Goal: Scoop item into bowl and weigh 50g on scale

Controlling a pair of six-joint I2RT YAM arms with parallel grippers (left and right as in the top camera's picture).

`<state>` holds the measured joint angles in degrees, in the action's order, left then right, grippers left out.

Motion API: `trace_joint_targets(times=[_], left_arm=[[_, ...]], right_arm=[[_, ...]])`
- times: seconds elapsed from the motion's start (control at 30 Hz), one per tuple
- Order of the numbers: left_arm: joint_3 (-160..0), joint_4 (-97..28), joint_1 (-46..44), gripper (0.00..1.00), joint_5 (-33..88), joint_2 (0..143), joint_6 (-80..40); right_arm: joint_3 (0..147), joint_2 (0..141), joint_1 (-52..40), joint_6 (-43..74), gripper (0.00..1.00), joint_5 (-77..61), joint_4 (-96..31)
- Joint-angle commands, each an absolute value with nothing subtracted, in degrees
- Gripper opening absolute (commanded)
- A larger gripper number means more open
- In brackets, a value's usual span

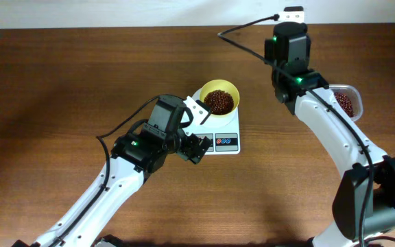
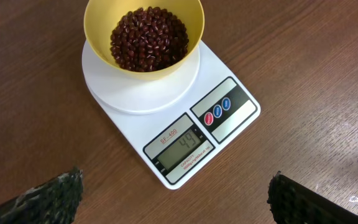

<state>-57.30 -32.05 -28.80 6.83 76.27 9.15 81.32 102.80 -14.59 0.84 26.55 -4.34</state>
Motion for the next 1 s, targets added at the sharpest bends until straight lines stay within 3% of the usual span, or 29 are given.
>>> trace_joint_targets(times=[0.0,0.27,0.4,0.7,0.97], left_arm=[[-57.36,-31.99,-28.6,0.99,7.22,75.2,8.45],[-57.36,-31.99,-28.6,0.99,7.22,75.2,8.45],[-57.36,-31.99,-28.6,0.99,7.22,75.2,8.45],[-57.36,-31.99,-28.6,0.99,7.22,75.2,8.45],[-57.36,-31.99,-28.6,0.99,7.22,75.2,8.45]], right_arm=[[81.56,102.72,-11.33,10.15,0.04,29.58,-5.39],[81.56,102.5,-3.11,27.31,0.04,14.92,-6.04],[81.65,100.4,-0.43,29.69,0.04,13.8,-14.61],[81.67,93.84,4.47,29.63,0.04,6.17,-31.38],[81.54,96.51,4.95,25.76,0.04,11.84,-42.83]])
